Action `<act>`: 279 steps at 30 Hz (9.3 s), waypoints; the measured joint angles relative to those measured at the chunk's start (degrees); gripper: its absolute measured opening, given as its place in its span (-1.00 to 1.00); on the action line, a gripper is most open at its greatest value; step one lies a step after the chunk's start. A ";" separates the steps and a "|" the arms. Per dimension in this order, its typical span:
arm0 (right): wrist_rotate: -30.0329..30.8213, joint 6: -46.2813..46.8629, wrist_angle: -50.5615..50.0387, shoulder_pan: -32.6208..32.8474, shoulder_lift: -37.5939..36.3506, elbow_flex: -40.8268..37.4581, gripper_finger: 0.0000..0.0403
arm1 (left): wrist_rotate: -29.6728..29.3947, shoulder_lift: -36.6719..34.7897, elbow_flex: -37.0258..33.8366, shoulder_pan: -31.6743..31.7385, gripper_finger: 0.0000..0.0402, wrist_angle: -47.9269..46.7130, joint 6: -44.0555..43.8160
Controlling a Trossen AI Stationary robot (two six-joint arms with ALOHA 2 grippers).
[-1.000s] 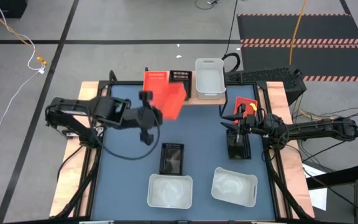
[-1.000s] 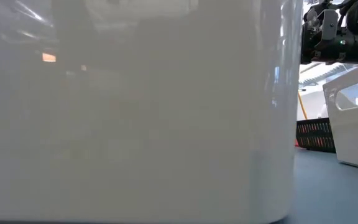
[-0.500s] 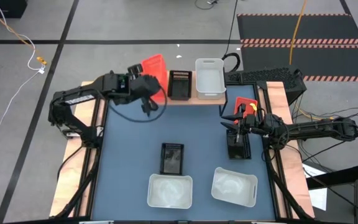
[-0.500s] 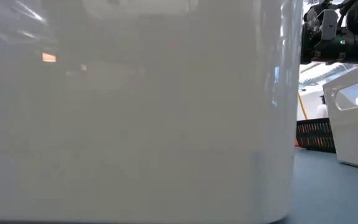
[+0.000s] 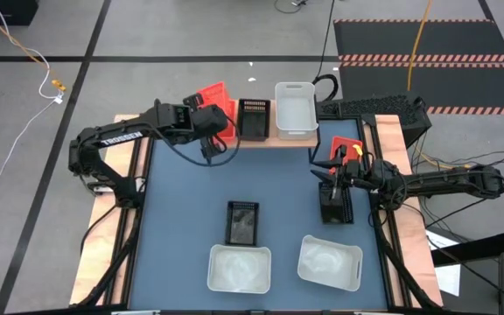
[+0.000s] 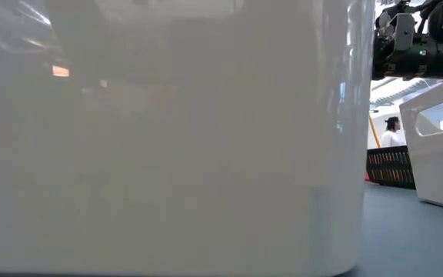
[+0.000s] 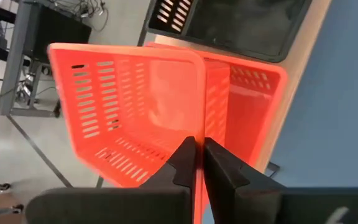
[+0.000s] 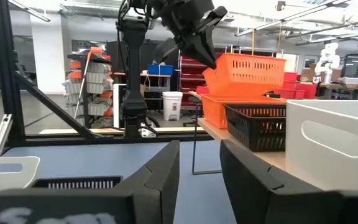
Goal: Stack baskets on shelf by color
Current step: Stack the left orange bin on top of the other orange bin on the shelf, then stack the left black bin on top of the other black bin on the shelf
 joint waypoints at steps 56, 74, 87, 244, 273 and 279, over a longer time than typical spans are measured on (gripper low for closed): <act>6.25 14.87 7.67 10.66 5.75 0.44 -0.46 | 12.56 10.59 -1.65 -22.28 -0.03 7.83 -7.88; 20.55 12.28 9.33 18.58 20.23 4.27 -0.46 | 21.93 22.74 -1.65 -24.59 -0.03 12.82 -9.25; 20.55 12.58 7.72 18.58 21.44 4.27 -0.46 | 28.91 23.43 -1.67 -33.82 -0.03 8.07 -11.65; 20.52 8.72 9.84 18.51 21.40 4.25 -0.46 | -1.68 23.30 39.86 -8.28 -0.99 -7.42 9.10; 20.79 7.43 9.15 18.49 21.40 4.25 -0.46 | -1.63 23.32 22.72 -5.58 -0.34 3.21 14.65; 20.81 7.52 9.25 18.49 21.40 4.25 -0.46 | 0.34 23.08 22.72 -6.85 -0.20 4.68 11.09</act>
